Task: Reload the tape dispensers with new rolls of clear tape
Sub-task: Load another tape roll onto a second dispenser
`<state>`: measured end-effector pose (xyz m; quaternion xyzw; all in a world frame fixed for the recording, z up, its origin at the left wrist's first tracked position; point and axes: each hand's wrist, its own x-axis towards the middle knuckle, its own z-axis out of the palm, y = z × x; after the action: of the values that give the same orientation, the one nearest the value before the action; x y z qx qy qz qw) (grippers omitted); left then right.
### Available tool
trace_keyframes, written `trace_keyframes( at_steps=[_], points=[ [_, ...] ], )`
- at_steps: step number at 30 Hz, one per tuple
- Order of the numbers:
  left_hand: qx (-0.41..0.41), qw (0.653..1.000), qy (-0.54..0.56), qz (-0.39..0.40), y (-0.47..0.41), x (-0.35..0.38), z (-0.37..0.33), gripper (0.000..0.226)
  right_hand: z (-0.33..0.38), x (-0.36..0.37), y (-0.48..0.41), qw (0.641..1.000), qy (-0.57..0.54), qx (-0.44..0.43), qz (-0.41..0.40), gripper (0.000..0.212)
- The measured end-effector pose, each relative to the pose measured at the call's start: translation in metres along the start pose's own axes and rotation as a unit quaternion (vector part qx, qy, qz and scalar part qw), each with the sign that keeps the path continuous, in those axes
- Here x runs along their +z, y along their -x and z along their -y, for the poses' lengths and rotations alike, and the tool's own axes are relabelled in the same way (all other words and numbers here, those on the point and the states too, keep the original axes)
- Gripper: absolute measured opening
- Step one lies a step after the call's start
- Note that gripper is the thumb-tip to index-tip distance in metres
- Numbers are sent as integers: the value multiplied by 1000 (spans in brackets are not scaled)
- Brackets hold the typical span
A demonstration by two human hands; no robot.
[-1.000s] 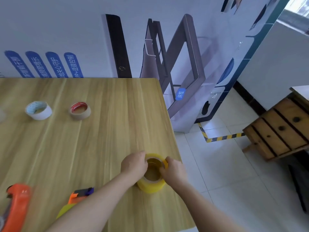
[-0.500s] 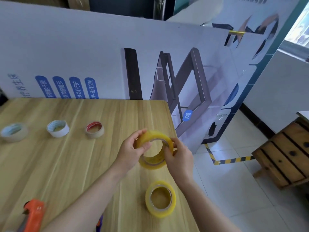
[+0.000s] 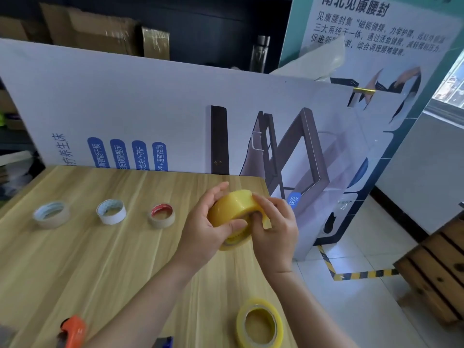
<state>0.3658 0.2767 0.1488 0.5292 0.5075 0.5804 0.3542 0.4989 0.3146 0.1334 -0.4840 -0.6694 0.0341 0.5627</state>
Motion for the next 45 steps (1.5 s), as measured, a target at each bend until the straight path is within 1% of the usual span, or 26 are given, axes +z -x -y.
trace_keyframes(
  at_steps=[3,7,9,12,14,17,19,21,23,24,26,27,29,31,32,34,35,38,40,43,45],
  points=[
    [-6,999,15,31,0,-9,-6,67,3,0,-4,998,-44,49,13,36],
    [-25,993,96,57,3,-20,-7,59,13,0,-11,984,-121,130,23,35],
    [-28,991,113,66,5,-23,-9,55,16,0,-16,976,-156,150,26,33],
    [-43,987,137,72,4,-28,-12,34,19,0,-20,967,-188,163,47,30],
    [-57,984,146,79,2,-32,-13,29,19,2,-21,962,-200,175,61,27],
    [-68,983,153,77,0,-35,-17,34,20,3,-25,952,-217,196,92,23],
    [-73,984,159,36,0,-30,-22,32,25,2,-26,942,-243,208,106,24],
    [-86,981,172,-17,-2,-24,-28,36,32,2,-24,946,-239,198,92,23],
    [-103,975,187,-54,-6,-19,-32,40,39,1,-23,955,-225,179,78,11],
    [-111,972,197,-64,-8,-18,-35,41,41,-1,-22,950,-240,174,96,13],
    [-134,964,217,-77,-12,-17,-38,43,45,-4,-18,929,-289,160,168,31],
    [-146,960,224,-80,-13,-16,-40,43,47,-6,-17,921,-302,144,199,37],
    [-170,957,224,-71,-14,-16,-41,48,50,-9,-15,911,-321,115,232,43],
    [-179,959,212,-50,-14,-15,-41,54,51,-13,-17,898,-347,121,243,43],
    [-176,962,205,-44,-13,-15,-43,53,51,-15,-19,889,-360,134,251,39],
    [-158,970,178,-41,-12,-13,-48,49,52,-20,-22,866,-391,166,264,29],
    [-148,976,157,-44,-11,-12,-50,50,52,-23,-23,857,-401,182,268,30],
    [-123,983,118,-64,-9,-11,-49,69,56,-26,-23,835,-425,219,274,36],
    [-115,983,131,-63,-7,-12,-48,77,60,-25,-22,824,-436,232,277,39],
    [-87,987,131,-35,-5,-17,-48,70,66,-25,-22,814,-446,246,281,49],
    [-67,992,110,-19,-1,-20,-48,67,69,-27,-23,809,-445,252,289,50]
  ],
)
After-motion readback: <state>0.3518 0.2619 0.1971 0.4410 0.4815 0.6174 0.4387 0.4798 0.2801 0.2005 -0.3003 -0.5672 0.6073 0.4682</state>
